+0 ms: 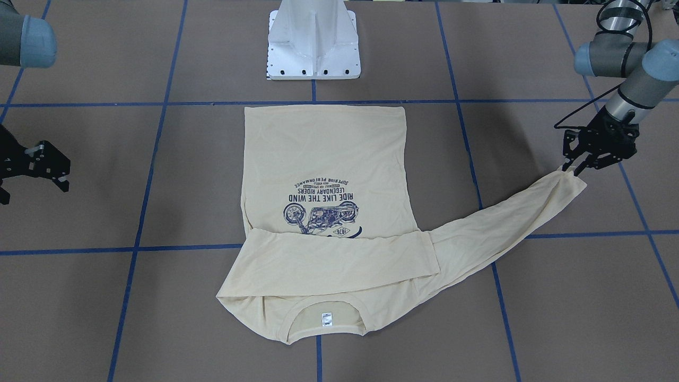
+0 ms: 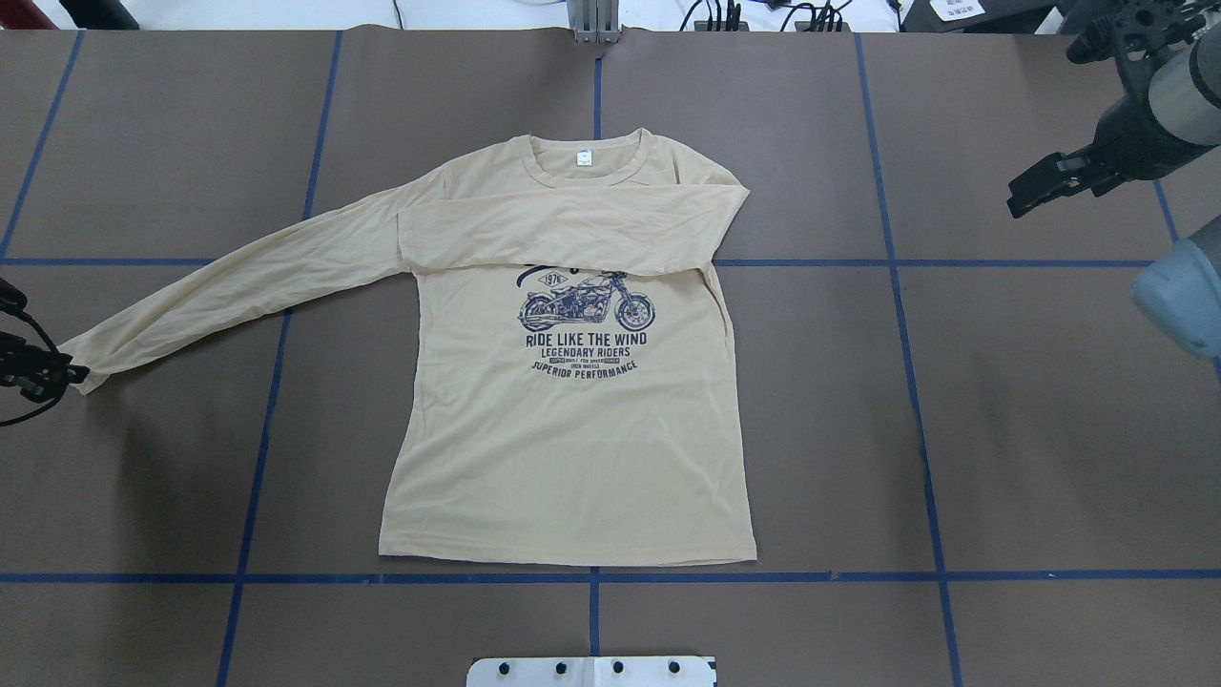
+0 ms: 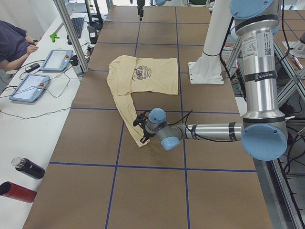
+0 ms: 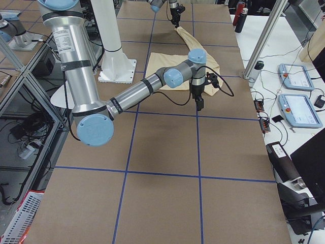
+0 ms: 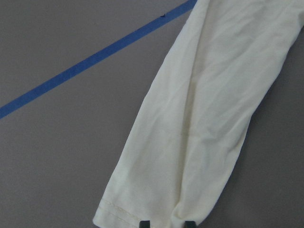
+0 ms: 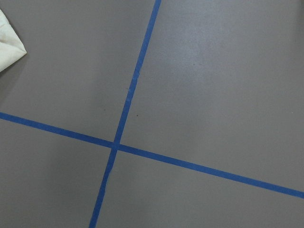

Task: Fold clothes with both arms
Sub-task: 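Grasp the sleeve cuff nearest the left gripper with the left gripper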

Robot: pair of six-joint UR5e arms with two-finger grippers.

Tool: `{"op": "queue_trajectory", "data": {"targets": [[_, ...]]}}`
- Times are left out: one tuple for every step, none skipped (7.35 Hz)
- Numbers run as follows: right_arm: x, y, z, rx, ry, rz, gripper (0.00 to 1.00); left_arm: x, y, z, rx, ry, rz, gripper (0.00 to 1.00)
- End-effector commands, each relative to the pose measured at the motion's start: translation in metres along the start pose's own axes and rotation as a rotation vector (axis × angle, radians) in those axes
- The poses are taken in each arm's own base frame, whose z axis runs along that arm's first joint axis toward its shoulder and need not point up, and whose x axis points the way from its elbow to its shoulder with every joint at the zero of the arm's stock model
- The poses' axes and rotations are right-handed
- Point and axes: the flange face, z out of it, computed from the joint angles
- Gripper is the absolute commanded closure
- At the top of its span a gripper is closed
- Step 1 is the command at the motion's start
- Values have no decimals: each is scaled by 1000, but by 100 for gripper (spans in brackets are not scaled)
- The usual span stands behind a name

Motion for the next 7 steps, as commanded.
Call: {"op": "queue_trajectory", "data": {"targets": [[0, 0, 0, 0, 0, 1, 0, 0, 1, 0, -2, 0, 0, 63], [0, 0, 0, 0, 0, 3, 1, 0, 1, 0, -4, 3, 3, 60], [0, 0, 0, 0, 0, 3, 0, 2, 1, 1, -6, 8, 5, 57], [0, 0, 0, 0, 0, 3, 0, 4, 3, 3, -13, 12, 8, 57], [-1, -1, -1, 1, -1, 2, 0, 4, 5, 4, -16, 11, 7, 57], [-1, -1, -1, 1, -1, 2, 0, 4, 6, 4, -18, 12, 7, 57], [-1, -1, -1, 1, -1, 2, 0, 3, 7, 4, -19, 11, 7, 59]]}}
